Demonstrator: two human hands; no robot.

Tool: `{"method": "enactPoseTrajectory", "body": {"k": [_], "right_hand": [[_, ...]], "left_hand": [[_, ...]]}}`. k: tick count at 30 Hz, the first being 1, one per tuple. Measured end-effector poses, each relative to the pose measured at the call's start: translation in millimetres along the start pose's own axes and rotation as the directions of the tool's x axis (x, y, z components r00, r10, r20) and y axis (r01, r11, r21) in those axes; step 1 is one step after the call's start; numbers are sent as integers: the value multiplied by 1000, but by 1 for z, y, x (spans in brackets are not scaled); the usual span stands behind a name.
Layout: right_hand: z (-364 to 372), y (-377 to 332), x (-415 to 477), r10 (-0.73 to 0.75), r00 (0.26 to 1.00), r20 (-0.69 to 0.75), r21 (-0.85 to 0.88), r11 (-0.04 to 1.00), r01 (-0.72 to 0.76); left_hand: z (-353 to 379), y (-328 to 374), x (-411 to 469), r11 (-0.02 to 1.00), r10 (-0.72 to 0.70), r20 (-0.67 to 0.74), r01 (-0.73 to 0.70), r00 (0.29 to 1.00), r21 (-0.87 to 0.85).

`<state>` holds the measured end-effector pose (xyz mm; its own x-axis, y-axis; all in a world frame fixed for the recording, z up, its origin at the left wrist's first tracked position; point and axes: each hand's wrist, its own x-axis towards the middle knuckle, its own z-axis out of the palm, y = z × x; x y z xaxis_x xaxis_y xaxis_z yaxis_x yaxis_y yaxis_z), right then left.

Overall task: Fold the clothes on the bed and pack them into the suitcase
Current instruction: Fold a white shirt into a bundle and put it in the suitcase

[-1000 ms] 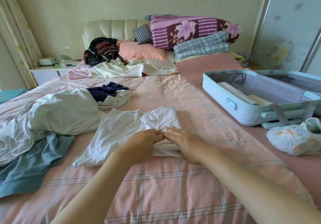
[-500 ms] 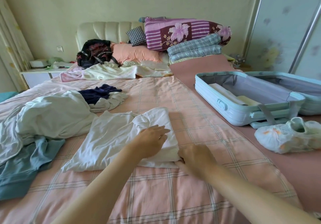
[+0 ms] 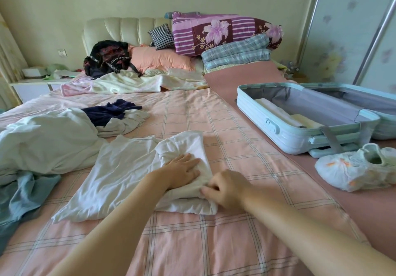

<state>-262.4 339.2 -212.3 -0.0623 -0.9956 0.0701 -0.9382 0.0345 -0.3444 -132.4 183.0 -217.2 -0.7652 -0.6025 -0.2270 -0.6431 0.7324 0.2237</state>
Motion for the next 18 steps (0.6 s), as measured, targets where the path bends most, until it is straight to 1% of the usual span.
{"method": "enactPoseTrajectory", "body": {"k": [2,3,4,6,8,11,12,14,15,16,18], "right_hand": [[-3,-3,21,141,985,-96,221,968,-117],[-5,-4,34,230,965,-125,299,936,-184],[-5,-2,48,315,938,-145,324,911,-256],[-2,3,71,437,885,-162,250,886,-392],[5,8,89,486,867,-113,171,869,-465],[16,10,107,440,894,-84,164,891,-424],[16,11,110,425,898,-110,154,900,-407],[14,15,111,408,889,-209,78,913,-400],[13,17,109,402,882,-245,18,912,-410],[14,19,107,406,878,-251,-48,901,-431],[17,17,103,417,880,-225,-208,862,-462]], "left_hand": [[-4,-5,-4,1000,-4,-81,4,997,4],[-5,-7,-5,999,-26,-113,30,993,33],[-7,-10,-5,996,-60,-136,68,989,53],[-10,-17,-4,989,-135,-158,144,978,46],[-12,-24,-3,985,-172,-165,174,971,-3],[-11,-33,0,989,-141,-169,132,975,-62],[-11,-34,2,990,-128,-171,116,977,-80],[-12,-38,6,992,-111,-152,99,982,-84],[-12,-40,7,994,-102,-132,97,986,-44],[-11,-43,9,995,-93,-105,95,990,12],[-7,-48,12,989,-104,-55,109,993,100]]}}
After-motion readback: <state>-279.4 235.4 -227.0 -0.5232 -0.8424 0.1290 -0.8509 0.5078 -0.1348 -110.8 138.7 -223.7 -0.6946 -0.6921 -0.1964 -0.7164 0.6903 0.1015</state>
